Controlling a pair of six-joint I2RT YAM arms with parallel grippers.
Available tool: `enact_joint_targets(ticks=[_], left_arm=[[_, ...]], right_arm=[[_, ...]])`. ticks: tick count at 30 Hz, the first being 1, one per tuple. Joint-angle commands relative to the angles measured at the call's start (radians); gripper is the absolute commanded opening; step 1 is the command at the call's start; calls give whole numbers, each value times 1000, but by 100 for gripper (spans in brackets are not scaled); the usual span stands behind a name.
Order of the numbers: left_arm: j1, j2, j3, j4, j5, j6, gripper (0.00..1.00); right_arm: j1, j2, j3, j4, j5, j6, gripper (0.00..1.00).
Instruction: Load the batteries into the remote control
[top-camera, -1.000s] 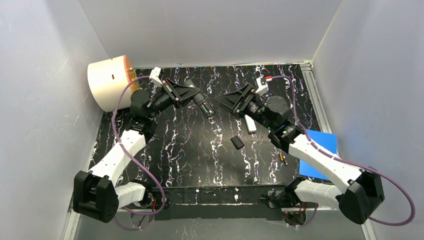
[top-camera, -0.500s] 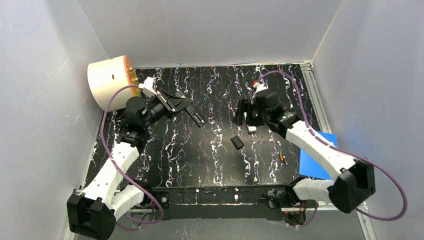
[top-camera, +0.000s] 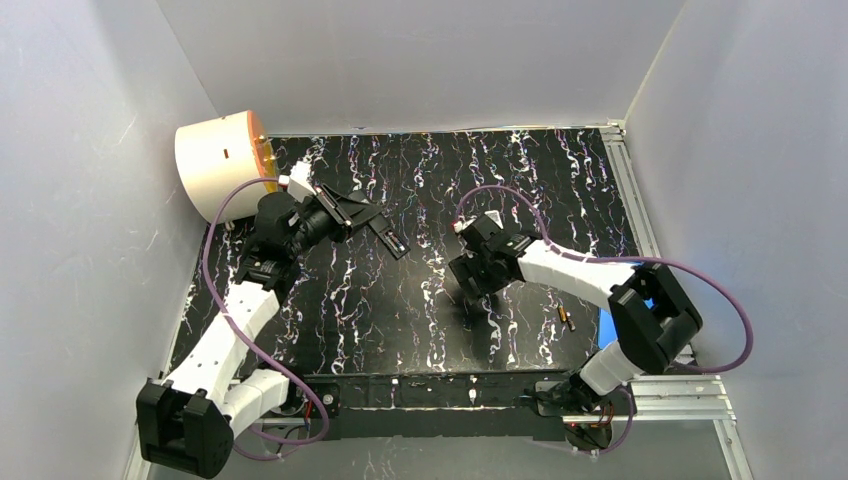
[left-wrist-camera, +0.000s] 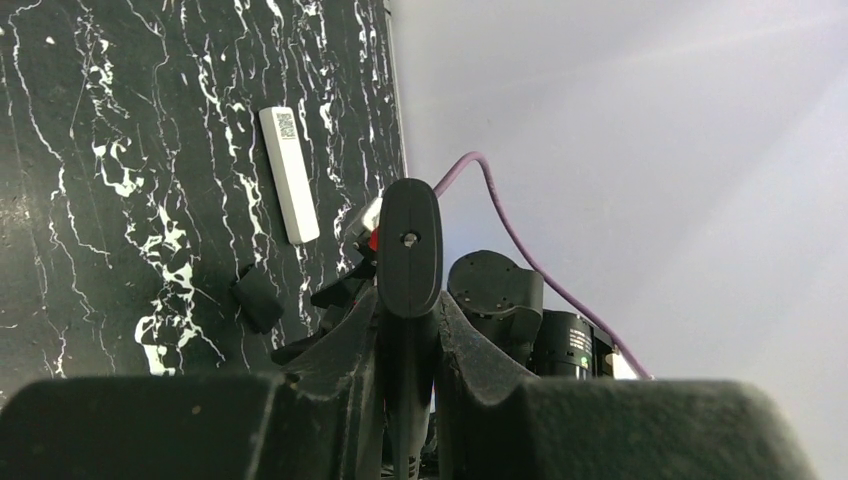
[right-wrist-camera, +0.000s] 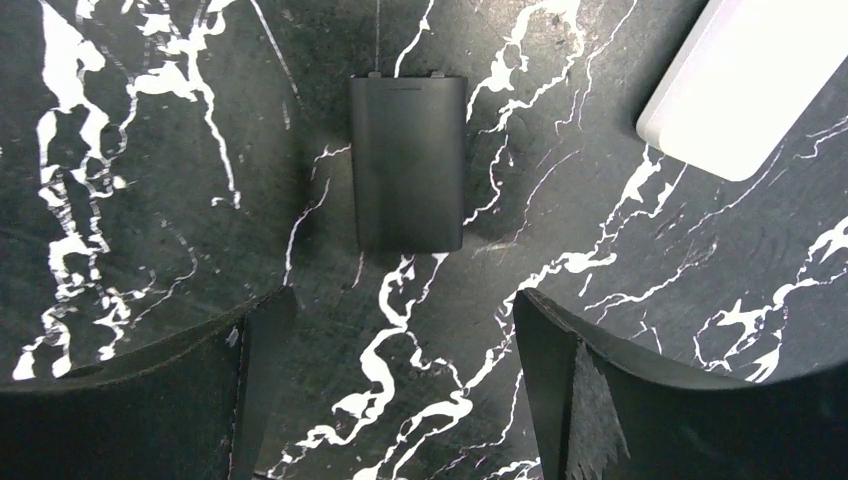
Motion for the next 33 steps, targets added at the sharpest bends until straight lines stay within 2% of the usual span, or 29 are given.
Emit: enact_joint_targets(ticks=[1,7,16,20,22,28,33], left_arm=[[7,6,12,-6,16,7,0],[7,22,16,-6,22,8,0],[8,32,19,-6,24,7,0],[9,31,19,-6,26,3,0],[8,29,19,-6,27,3,0],[9,23,6,-6,34,2,0],[9,39,-8,-6,65,-1,0]], right_arm=[[2,41,11,46,37,-52,87],[3,103,4,93,-21,-85,78],[2,173,18,114,-25,-63,64],[1,189,21,100,-24,-39,51],[1,190,24,85,-20,-27,48],[2,145,17,73,6,7,42],[2,26,50,64,19,41,40]])
